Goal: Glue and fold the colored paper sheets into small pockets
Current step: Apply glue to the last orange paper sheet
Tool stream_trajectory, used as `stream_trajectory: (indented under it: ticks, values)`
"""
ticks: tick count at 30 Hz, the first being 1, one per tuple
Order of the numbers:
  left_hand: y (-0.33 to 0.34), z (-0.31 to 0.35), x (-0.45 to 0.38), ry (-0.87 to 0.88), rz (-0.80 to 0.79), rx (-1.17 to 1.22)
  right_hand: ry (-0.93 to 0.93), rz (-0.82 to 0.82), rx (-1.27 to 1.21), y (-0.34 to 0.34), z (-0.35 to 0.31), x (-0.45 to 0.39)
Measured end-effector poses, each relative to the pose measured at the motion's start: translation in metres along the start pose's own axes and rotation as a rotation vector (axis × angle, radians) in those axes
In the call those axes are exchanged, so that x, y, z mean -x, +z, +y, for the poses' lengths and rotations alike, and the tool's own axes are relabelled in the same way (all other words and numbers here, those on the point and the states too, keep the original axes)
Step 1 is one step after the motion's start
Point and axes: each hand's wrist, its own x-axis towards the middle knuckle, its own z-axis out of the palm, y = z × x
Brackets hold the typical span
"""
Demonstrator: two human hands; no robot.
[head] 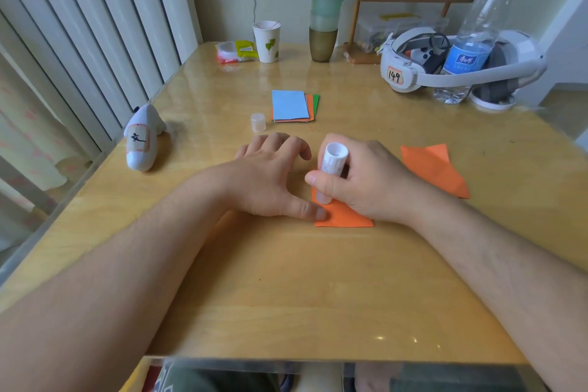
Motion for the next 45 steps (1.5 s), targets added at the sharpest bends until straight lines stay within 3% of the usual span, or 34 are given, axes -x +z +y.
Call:
stream_trajectory:
  ticks: [12,32,36,40,45]
  values:
    - [0.002,0.003,0.000,0.016,0.019,-0.010,0.021,-0.046,-0.037,-0.004,0.002,0.001]
    - [0.001,0.004,0.002,0.032,0.018,0.022,0.135,-0.001,0.059,-0.028,0.015,0.021]
    - [0.001,0.003,0.002,0.035,0.017,0.027,0.155,0.072,0.087,-0.035,0.020,0.020]
    - [0.002,0.002,0.002,0.048,0.032,0.026,0.160,0.224,-0.141,-0.035,0.030,0.016]
    - [0.000,0.000,0.002,0.060,0.021,0.038,0.130,0.135,-0.558,-0.028,0.020,0.016]
